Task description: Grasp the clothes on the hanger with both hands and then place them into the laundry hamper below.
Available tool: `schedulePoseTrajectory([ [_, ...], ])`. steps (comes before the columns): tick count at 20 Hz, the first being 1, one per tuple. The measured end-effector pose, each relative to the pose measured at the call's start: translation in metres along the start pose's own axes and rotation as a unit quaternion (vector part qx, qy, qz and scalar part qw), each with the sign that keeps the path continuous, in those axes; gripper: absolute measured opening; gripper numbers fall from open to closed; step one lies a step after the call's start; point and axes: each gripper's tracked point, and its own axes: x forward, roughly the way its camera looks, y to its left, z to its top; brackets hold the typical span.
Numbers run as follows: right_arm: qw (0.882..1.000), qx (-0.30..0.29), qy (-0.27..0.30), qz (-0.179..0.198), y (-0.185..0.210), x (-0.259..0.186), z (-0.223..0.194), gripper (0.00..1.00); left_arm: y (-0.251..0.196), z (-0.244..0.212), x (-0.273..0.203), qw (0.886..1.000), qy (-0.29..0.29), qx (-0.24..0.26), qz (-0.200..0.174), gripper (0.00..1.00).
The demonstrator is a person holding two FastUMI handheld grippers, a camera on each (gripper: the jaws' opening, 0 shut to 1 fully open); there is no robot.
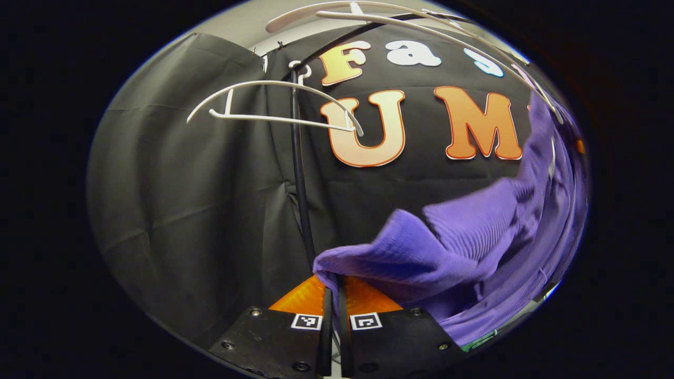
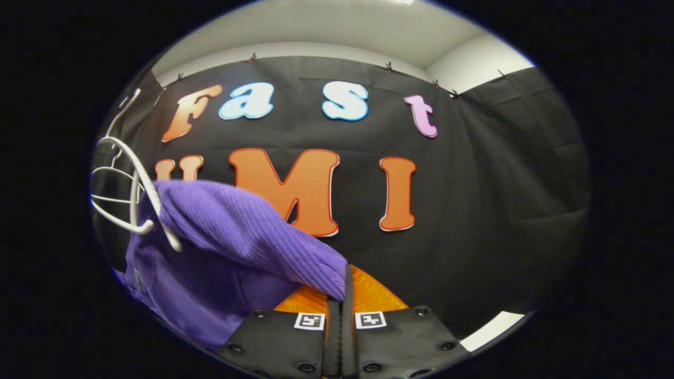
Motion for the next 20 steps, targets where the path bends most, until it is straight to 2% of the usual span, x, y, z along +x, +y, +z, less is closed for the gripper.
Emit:
schedulePoseTrajectory([
  [3, 0.999, 0.034, -0.001, 0.003, -0.014, -0.011, -0.006, 0.08, -0.009, 0.004, -0.002, 1.0, -0.014, -0.015, -0.019, 0.06],
  [6, 1.0, 0.009, -0.007, -0.011, -0.028, -0.032, -0.014, 0.08, -0.02, 0.017, -0.006, 0.999, -0.032, 0.007, -0.03, 0.06],
  [9, 1.0, -0.006, -0.015, -0.001, -0.027, -0.055, -0.01, 0.08, -0.034, 0.032, -0.012, 0.997, -0.047, 0.026, -0.047, 0.06],
  [10, 1.0, -0.013, -0.016, 0.003, -0.025, -0.062, -0.01, 0.03, -0.039, 0.035, -0.013, 0.997, -0.05, 0.031, -0.053, 0.06],
  [11, 1.0, -0.018, -0.015, 0.01, -0.021, -0.069, -0.011, 0.03, -0.041, 0.037, -0.016, 0.996, -0.053, 0.036, -0.061, 0.06],
  [12, 1.0, -0.02, -0.013, 0.017, -0.015, -0.075, -0.012, 0.07, -0.045, 0.041, -0.018, 0.995, -0.056, 0.039, -0.069, 0.06],
  [16, 0.998, -0.021, 0.002, 0.057, 0.018, -0.096, -0.026, 0.08, -0.073, 0.047, -0.029, 0.992, -0.063, 0.041, -0.104, 0.06],
  [19, 0.995, -0.032, 0.021, 0.091, 0.049, -0.109, -0.046, 0.04, -0.09, 0.048, -0.039, 0.989, -0.062, 0.036, -0.127, 0.07],
  [20, 0.994, -0.035, 0.031, 0.103, 0.058, -0.111, -0.055, 0.08, -0.094, 0.045, -0.042, 0.989, -0.059, 0.034, -0.133, 0.06],
])
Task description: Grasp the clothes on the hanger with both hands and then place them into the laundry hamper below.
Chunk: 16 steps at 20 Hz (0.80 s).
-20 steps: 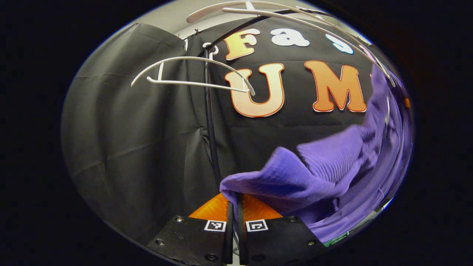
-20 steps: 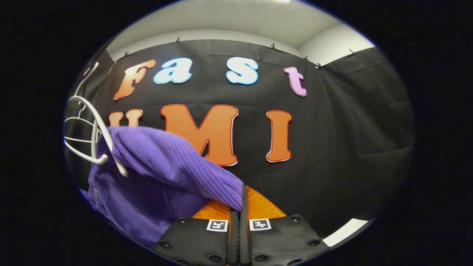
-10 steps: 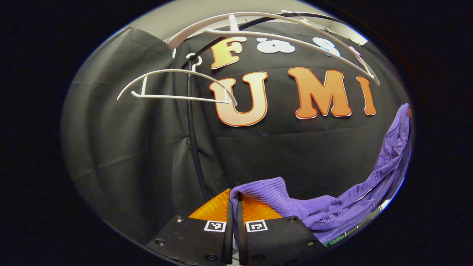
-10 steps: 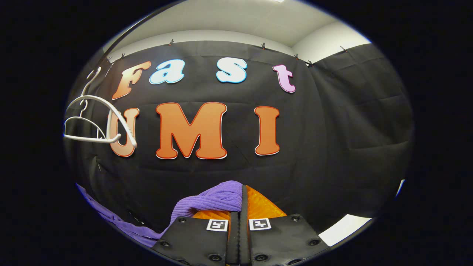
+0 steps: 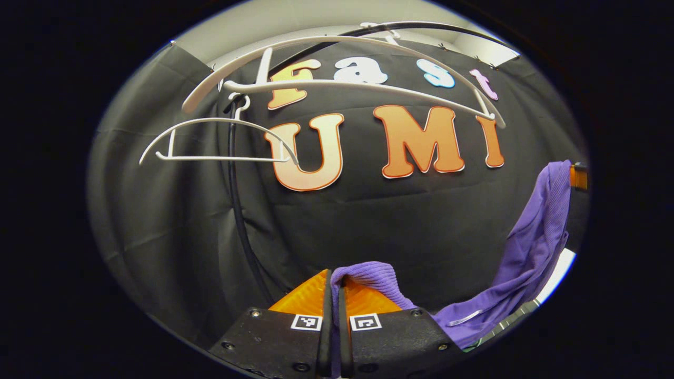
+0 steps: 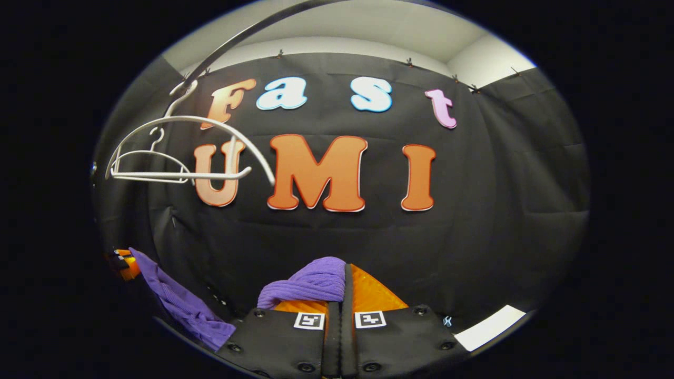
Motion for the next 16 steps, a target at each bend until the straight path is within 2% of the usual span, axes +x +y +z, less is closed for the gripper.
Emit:
schedulePoseTrajectory([
  [1, 1.0, -0.001, 0.01, 0.013, 0.011, -0.002, -0.008, 0.04, -0.006, -0.003, -0.002, 1.0, 0.004, -0.004, -0.008, 0.06],
  [2, 0.999, -0.001, 0.022, 0.024, 0.024, -0.003, -0.016, 0.08, -0.011, -0.006, -0.003, 1.0, 0.01, -0.01, -0.016, 0.06],
  [3, 0.999, -0.001, 0.032, 0.036, 0.035, -0.004, -0.023, 0.04, -0.016, -0.009, -0.004, 0.999, 0.016, -0.017, -0.023, 0.06],
  [4, 0.998, -0.003, 0.043, 0.045, 0.045, -0.005, -0.031, 0.08, -0.022, -0.013, -0.006, 0.999, 0.022, -0.026, -0.031, 0.06],
  [9, 0.991, 0.004, 0.116, 0.064, 0.071, -0.007, -0.086, 0.08, -0.043, -0.047, -0.014, 0.994, 0.07, -0.057, -0.062, 0.06],
  [12, 0.978, 0.027, 0.196, 0.064, 0.086, -0.008, -0.143, 0.08, -0.06, -0.072, -0.02, 0.988, 0.107, -0.073, -0.083, 0.07],
  [16, 0.962, 0.048, 0.26, 0.068, 0.108, -0.015, -0.189, 0.08, -0.083, -0.109, -0.038, 0.976, 0.167, -0.081, -0.114, 0.07],
])
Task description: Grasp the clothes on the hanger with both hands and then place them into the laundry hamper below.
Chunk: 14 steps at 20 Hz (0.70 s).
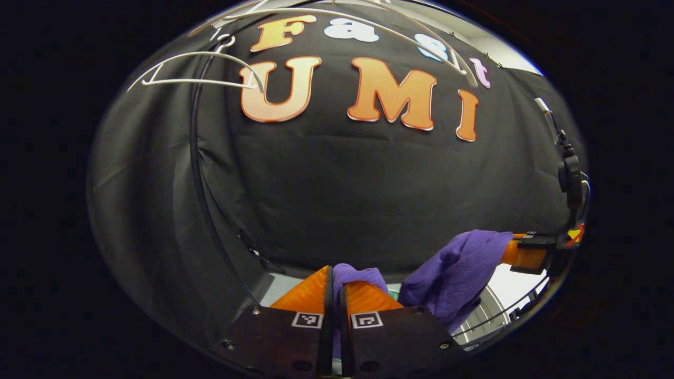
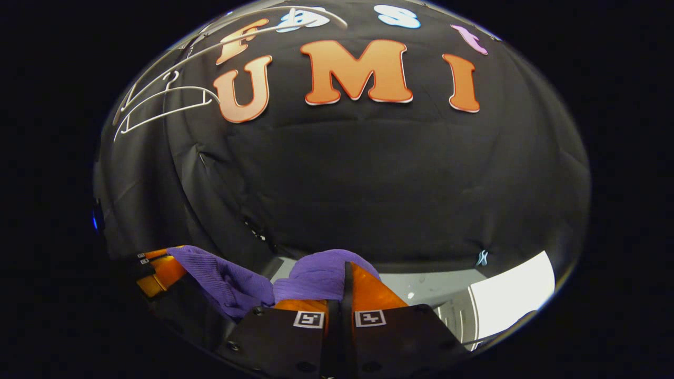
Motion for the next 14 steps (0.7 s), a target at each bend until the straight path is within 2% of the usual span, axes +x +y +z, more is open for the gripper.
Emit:
schedulePoseTrajectory([
  [3, 0.998, 0.01, 0.053, 0.014, 0.006, 0.003, -0.045, 0.08, -0.017, -0.033, 0.009, 0.998, 0.042, -0.031, -0.021, 0.06],
  [8, 0.991, 0.041, 0.13, 0.006, 0.007, 0.009, -0.103, 0.08, -0.052, -0.079, 0.027, 0.985, 0.135, -0.085, -0.064, 0.07],
  [14, 0.982, 0.082, 0.165, -0.026, -0.012, 0.019, -0.126, 0.09, -0.075, -0.1, 0.046, 0.977, 0.183, -0.071, -0.086, 0.07],
])
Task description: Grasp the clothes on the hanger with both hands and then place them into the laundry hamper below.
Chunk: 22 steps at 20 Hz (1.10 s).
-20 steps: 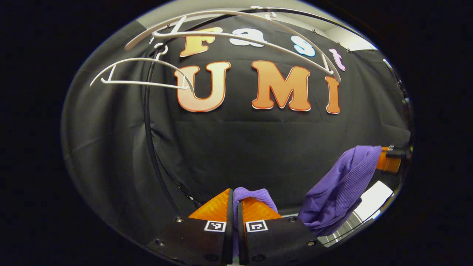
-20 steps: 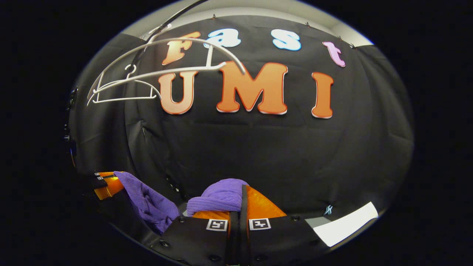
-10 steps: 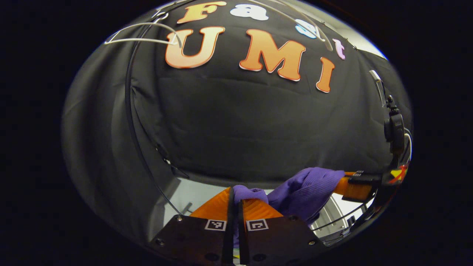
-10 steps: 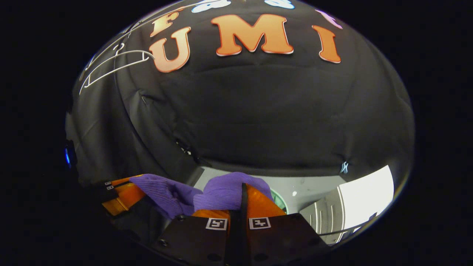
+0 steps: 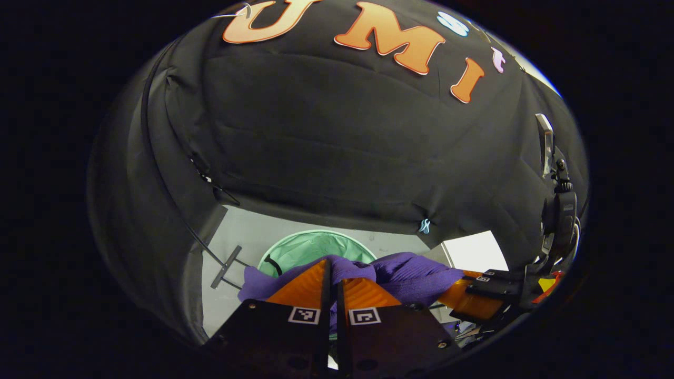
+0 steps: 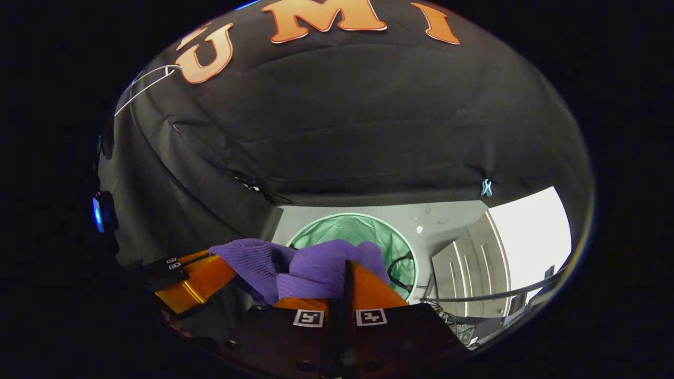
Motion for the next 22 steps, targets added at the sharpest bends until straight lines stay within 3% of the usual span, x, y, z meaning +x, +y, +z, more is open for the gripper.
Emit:
schedulePoseTrajectory([
  [3, 1.0, 0.004, 0.005, -0.007, -0.006, 0.002, -0.005, 0.12, -0.004, -0.011, -0.002, 1.0, 0.021, 0.003, -0.009, 0.08],
  [4, 1.0, 0.006, 0.01, -0.006, -0.006, 0.003, -0.01, 0.07, -0.002, -0.013, -0.001, 1.0, 0.026, 0.003, -0.002, 0.15],
  [5, 1.0, 0.01, 0.013, -0.005, -0.007, 0.003, -0.012, 0.17, 0.001, -0.017, -0.003, 0.999, 0.035, 0.001, 0.004, 0.19],
  [6, 1.0, 0.012, 0.016, -0.003, -0.007, 0.004, -0.014, 0.33, 0.003, -0.023, -0.005, 0.999, 0.044, -0.002, 0.006, 0.26],
  [7, 1.0, 0.013, 0.015, 0.001, -0.007, 0.004, -0.013, 0.49, 0.005, -0.025, -0.005, 0.999, 0.045, -0.008, 0.011, 0.53],
  [10, 1.0, 0.0, 0.004, -0.009, -0.012, 0.005, -0.004, 0.98, 0.01, -0.024, -0.001, 0.999, 0.037, -0.017, 0.023, 0.8],
  [12, 1.0, -0.005, -0.002, -0.001, -0.005, -0.001, -0.003, 0.98, 0.013, -0.023, -0.005, 0.999, 0.032, -0.012, 0.031, 0.97],
  [18, 0.999, -0.035, -0.022, 0.025, -0.005, -0.015, 0.007, 0.99, 0.004, -0.002, -0.028, 0.999, -0.021, 0.012, 0.048, 0.97],
  [22, 0.997, -0.049, -0.055, 0.037, -0.008, -0.028, 0.023, 0.98, -0.013, 0.008, -0.049, 0.997, -0.063, -0.006, 0.053, 0.96],
])
